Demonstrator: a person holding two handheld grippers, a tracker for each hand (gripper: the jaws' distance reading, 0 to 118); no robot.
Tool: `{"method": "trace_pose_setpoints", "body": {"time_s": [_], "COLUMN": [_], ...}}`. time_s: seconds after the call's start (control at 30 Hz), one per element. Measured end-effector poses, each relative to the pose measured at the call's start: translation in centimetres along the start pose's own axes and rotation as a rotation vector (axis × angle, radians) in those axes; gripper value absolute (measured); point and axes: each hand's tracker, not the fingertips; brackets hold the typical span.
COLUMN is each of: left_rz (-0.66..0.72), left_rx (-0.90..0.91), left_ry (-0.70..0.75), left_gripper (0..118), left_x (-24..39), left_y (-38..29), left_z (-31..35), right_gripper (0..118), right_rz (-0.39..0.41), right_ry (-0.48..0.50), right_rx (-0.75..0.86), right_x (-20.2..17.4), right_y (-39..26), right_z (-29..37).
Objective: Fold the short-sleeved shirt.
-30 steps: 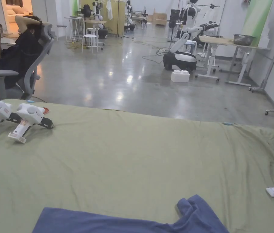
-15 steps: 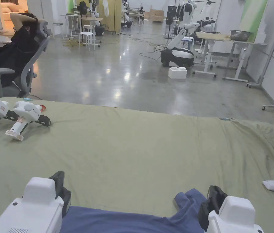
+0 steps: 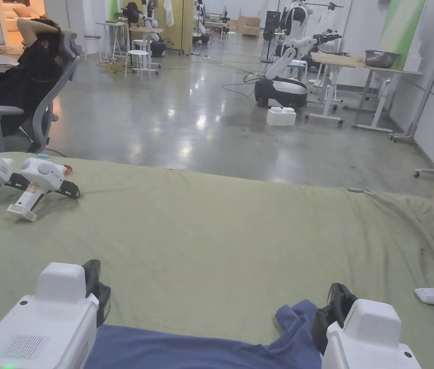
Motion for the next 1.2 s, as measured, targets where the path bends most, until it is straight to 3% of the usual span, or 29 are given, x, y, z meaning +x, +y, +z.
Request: {"method": "trace_pose_setpoints", "body": {"time_s": [0.17, 0.23, 0.3, 0.43, 0.5, 0.77, 1.1, 1.2], "left_rz": [0.021, 0.014, 0.022, 0.034, 0.033, 0.08, 0.049, 0.025], "left_rx": [-0.11, -0.184, -0.246, -0.416, -0.474, -0.653, -0.762, -0.789], "left_ry": [0.017, 0.024, 0.015, 0.009, 0.012, 0.046, 0.058, 0.029], "left_gripper": [0, 6, 17, 52, 63, 65, 65, 58], "left_x": [-1.6, -2.3, -3.1, -4.7, -5.4, -8.4, -8.1, -7.9], "left_y": [-0.7, -1.2, -1.7, -3.3, -4.4, -8.7, -10.2, -10.6], "left_z": [-2.2, -3.5, -4.8, -8.3, -10.0, -16.6, -18.7, -19.1], "right_gripper": [1, 1, 1, 1, 1, 1, 1, 1], "right_rz": [0.011, 0.019, 0.023, 0.029, 0.036, 0.055, 0.069, 0.077], "right_ry": [0.006, 0.008, 0.01, 0.015, 0.017, 0.017, 0.0, -0.004], "right_rx": [-0.022, -0.032, -0.042, -0.058, -0.067, -0.113, -0.181, -0.199], "right_x": [-0.2, -0.3, -0.3, -0.5, -0.6, -0.7, -0.2, 0.0], "right_y": [-0.4, -0.7, -0.9, -1.3, -1.6, -2.7, -4.4, -4.9], "right_z": [-0.4, -0.7, -0.9, -1.4, -1.7, -3.2, -5.1, -5.6]}}
